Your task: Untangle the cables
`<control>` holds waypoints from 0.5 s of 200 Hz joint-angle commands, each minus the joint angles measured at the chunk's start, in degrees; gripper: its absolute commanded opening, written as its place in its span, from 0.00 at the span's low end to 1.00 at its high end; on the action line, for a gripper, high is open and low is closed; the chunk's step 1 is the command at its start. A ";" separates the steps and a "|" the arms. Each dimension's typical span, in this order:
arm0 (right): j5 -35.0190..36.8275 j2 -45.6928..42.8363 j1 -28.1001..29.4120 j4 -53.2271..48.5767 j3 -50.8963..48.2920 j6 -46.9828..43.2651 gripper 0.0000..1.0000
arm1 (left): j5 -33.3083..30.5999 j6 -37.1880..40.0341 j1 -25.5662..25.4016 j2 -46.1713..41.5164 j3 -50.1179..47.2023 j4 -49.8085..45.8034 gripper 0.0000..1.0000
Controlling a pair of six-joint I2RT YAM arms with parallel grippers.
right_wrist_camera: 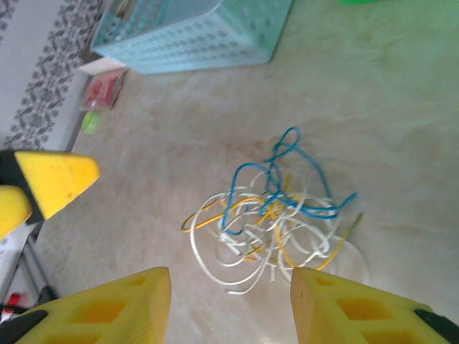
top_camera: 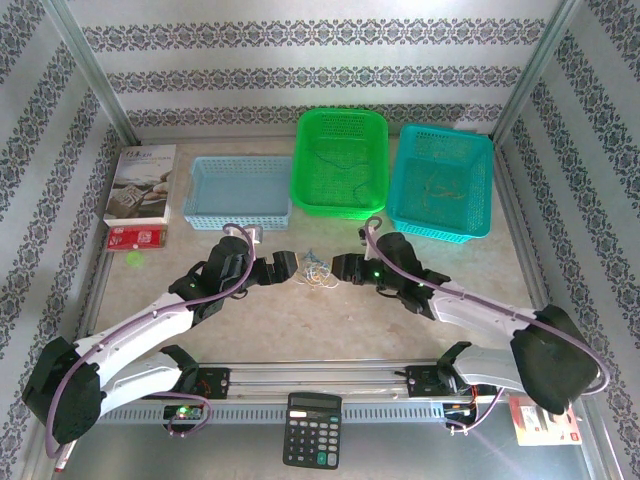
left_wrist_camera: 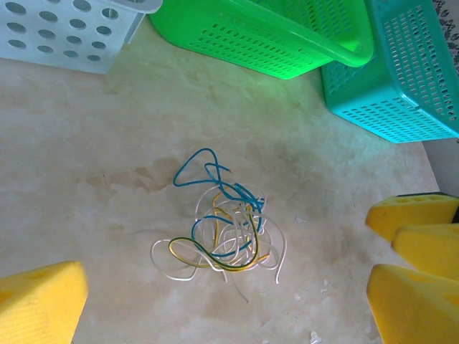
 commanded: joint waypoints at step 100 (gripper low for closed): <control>1.34 -4.64 -6.67 -5.67 -1.23 -0.73 0.47 | 2.34 7.68 0.43 10.29 11.90 -5.65 1.00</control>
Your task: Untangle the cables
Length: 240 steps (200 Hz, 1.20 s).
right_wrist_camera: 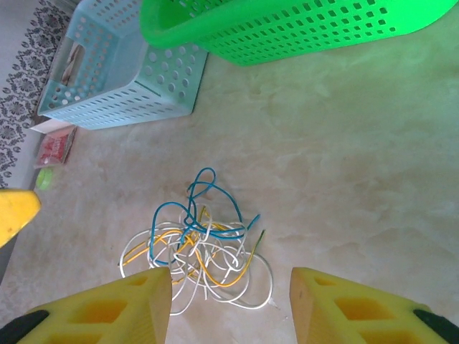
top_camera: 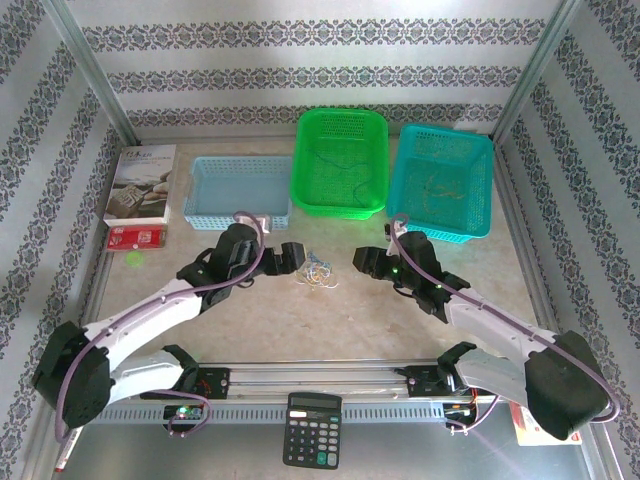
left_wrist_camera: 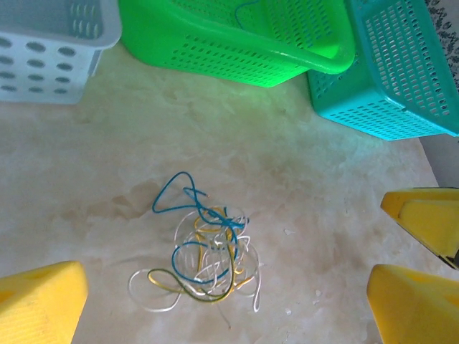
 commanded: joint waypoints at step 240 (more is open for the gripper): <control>-1.01 23.96 10.03 5.08 11.71 -1.14 0.44 | -9.70 3.42 -2.01 14.03 1.68 -10.42 1.00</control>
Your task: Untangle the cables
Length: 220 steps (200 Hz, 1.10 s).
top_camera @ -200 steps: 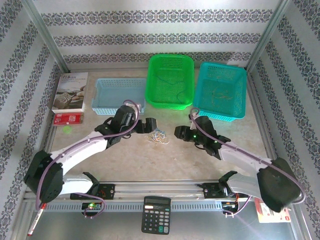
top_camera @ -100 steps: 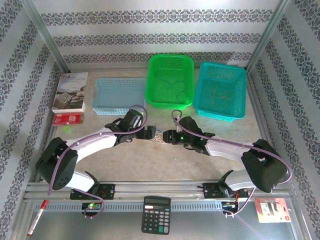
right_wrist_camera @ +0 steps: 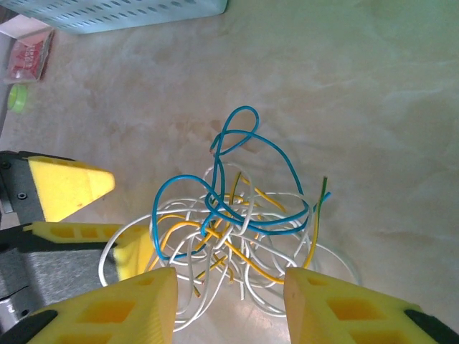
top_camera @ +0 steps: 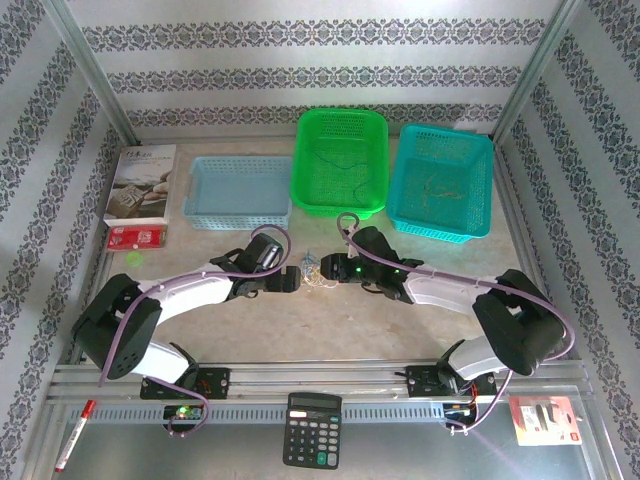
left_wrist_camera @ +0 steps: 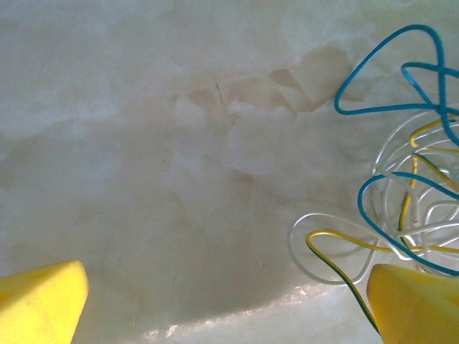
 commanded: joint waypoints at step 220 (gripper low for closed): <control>-0.20 -1.23 -4.85 1.24 -1.06 -1.02 0.39 | 2.91 -0.52 -0.36 -9.55 5.41 -4.51 1.00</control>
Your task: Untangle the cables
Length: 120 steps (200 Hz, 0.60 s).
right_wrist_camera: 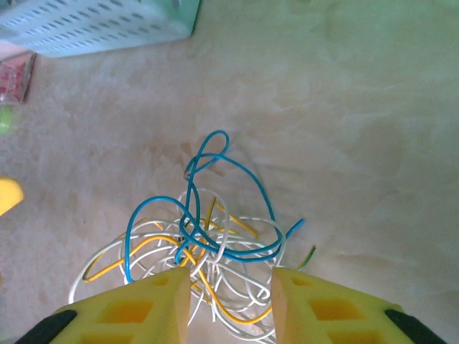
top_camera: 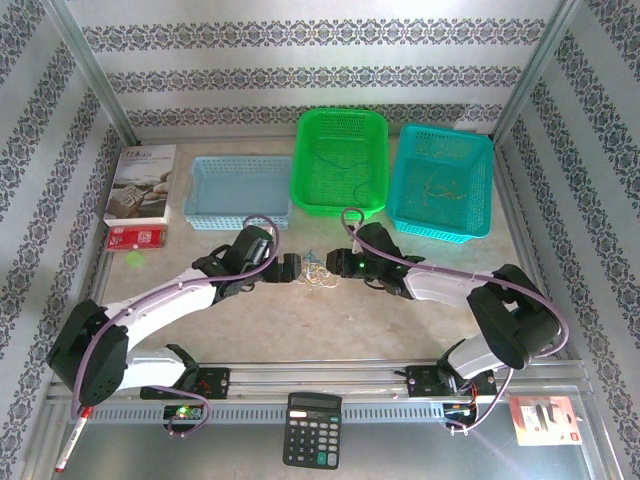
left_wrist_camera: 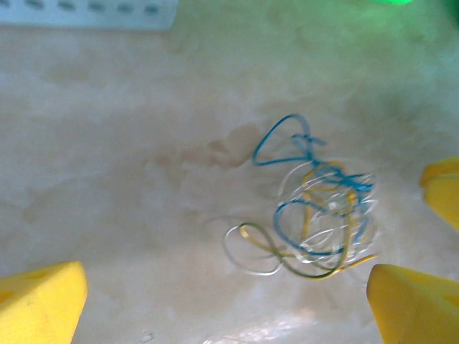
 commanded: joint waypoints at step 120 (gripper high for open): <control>-0.62 -0.44 -1.92 0.01 -0.62 -1.00 0.42 | -0.81 -0.03 -1.28 12.31 2.71 -0.91 1.00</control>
